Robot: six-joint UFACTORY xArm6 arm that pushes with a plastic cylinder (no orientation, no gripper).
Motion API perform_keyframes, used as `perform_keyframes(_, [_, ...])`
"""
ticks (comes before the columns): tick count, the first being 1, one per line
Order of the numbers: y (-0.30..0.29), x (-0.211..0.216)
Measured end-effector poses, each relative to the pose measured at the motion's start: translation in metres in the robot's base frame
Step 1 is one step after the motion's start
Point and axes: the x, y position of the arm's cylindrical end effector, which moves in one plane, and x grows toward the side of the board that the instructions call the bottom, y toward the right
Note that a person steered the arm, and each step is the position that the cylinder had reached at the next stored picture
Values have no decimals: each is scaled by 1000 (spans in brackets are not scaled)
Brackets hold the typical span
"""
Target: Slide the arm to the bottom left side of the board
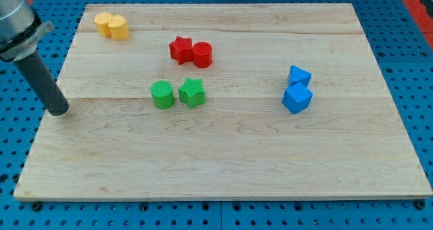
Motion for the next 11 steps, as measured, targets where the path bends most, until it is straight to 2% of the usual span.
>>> perform_keyframes(1, [81,-1])
perform_keyframes(2, [136,-5])
perform_keyframes(3, [133,-5])
perform_keyframes(5, [14,-10])
perform_keyframes(6, [-19,-12])
perform_keyframes(7, [-20,-12])
perform_keyframes(8, [-20,1])
perform_keyframes(9, [-20,74])
perform_keyframes(10, [-19,108])
perform_keyframes(11, [-1,111])
